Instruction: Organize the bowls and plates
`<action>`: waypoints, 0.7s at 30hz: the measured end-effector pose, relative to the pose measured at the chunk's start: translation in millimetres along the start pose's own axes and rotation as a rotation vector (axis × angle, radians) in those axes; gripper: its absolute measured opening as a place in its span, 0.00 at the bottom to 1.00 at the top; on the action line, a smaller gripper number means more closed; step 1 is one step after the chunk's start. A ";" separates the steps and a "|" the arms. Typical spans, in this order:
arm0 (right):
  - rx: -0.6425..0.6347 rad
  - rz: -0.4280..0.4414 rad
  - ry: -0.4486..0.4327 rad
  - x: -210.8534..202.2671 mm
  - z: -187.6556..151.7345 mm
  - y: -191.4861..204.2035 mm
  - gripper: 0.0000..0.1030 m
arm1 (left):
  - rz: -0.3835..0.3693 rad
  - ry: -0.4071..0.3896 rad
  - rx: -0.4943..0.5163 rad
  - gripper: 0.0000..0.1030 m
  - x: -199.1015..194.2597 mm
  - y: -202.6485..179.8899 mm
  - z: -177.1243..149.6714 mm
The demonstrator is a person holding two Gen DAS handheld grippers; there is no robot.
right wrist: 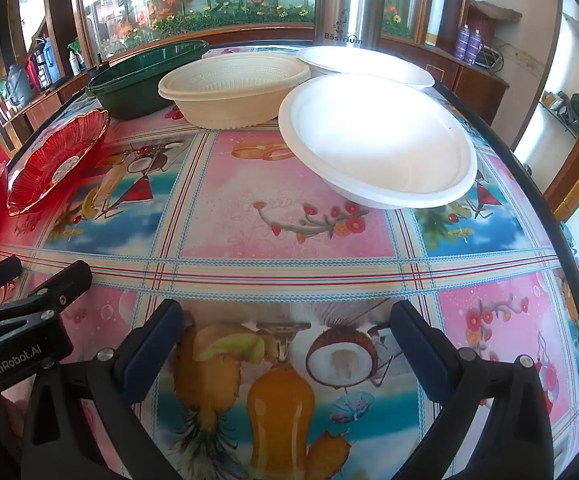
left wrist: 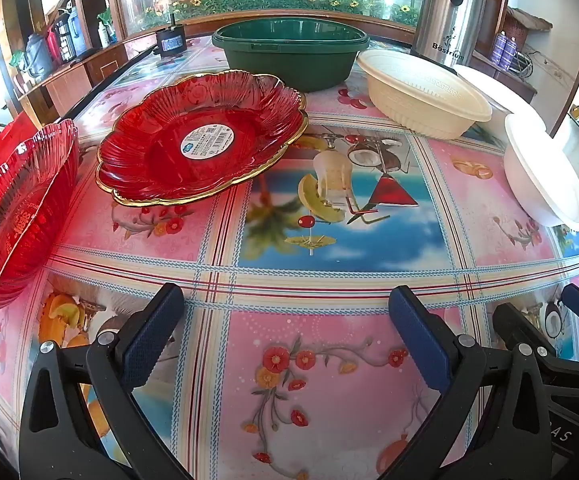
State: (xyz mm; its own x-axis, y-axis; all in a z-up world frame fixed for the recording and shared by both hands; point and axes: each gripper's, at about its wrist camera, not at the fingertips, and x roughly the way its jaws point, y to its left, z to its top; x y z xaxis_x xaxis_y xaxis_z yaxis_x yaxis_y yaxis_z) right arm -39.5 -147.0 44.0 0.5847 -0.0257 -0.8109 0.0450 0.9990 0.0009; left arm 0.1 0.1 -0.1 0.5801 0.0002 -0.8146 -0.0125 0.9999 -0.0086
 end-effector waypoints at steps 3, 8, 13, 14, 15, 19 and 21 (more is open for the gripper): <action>-0.004 -0.006 -0.001 0.0 0.0 0.7 1.00 | 0.000 0.000 -0.001 1.00 0.9 0.2 1.1; -0.003 -0.005 -0.001 -0.1 0.1 1.2 1.00 | 0.002 -0.006 0.001 1.00 0.2 -0.1 0.3; -0.003 -0.005 -0.001 -0.2 0.1 1.9 1.00 | 0.002 -0.006 0.001 1.00 1.5 -0.3 1.9; -0.004 -0.006 -0.001 -0.2 0.1 2.1 1.00 | 0.002 -0.006 0.001 1.00 1.8 -0.3 2.3; -0.004 -0.006 -0.001 -0.3 0.1 2.3 1.00 | 0.002 -0.006 0.001 1.00 2.0 -0.4 2.7; 0.004 -0.009 -0.001 -0.5 0.0 2.1 1.00 | 0.003 -0.007 -0.002 1.00 0.5 0.4 0.7; 0.009 -0.012 -0.001 -1.9 -0.7 0.5 1.00 | 0.004 -0.007 -0.002 1.00 -0.5 0.5 -0.4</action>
State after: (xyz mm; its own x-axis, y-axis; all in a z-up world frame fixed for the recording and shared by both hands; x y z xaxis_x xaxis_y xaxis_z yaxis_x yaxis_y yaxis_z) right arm -41.2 -146.5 45.2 0.5849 -0.0376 -0.8102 0.0591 0.9982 -0.0037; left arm -0.5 0.5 0.0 0.5860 0.0040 -0.8103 -0.0161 0.9998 -0.0067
